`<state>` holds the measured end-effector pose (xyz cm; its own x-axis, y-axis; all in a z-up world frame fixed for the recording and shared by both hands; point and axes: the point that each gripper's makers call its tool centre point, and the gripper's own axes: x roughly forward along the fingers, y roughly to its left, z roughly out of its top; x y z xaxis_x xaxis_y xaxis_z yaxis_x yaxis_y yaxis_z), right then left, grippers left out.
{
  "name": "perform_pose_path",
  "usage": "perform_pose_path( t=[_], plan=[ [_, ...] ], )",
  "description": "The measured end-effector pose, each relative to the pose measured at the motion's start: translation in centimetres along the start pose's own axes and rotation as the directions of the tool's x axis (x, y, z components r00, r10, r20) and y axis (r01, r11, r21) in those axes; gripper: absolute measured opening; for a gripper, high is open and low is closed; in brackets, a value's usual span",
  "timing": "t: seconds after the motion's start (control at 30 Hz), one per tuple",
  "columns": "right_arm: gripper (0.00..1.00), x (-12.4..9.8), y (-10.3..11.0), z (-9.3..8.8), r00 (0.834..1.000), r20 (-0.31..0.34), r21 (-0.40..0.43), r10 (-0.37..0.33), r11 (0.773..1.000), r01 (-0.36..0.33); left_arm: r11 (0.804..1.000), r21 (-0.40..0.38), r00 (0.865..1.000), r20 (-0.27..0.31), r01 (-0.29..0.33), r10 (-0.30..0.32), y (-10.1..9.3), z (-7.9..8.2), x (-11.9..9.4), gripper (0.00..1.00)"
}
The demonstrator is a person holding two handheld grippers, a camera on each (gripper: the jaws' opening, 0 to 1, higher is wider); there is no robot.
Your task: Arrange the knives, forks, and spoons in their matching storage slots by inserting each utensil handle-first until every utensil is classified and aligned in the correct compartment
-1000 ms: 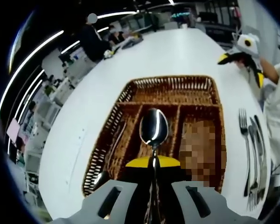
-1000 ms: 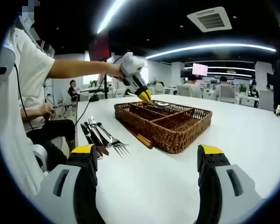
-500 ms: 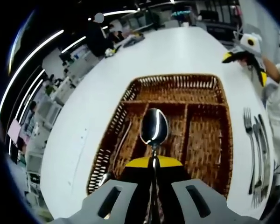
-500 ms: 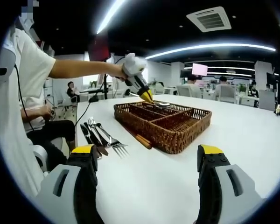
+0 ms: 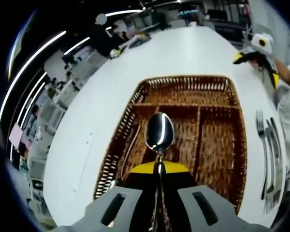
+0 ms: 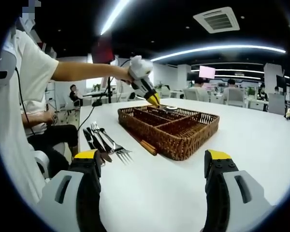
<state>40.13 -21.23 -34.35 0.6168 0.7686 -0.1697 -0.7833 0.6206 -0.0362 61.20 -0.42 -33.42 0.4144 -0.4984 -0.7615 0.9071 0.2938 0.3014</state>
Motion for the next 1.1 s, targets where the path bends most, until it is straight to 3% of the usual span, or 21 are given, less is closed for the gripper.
perform_pose_path(
  t=[1.1],
  plan=[
    [0.91, 0.1, 0.3, 0.2, 1.0, 0.002, 0.002, 0.005, 1.0, -0.005, 1.0, 0.021, 1.0, -0.011, -0.022, 0.022, 0.9, 0.0, 0.1, 0.02]
  ],
)
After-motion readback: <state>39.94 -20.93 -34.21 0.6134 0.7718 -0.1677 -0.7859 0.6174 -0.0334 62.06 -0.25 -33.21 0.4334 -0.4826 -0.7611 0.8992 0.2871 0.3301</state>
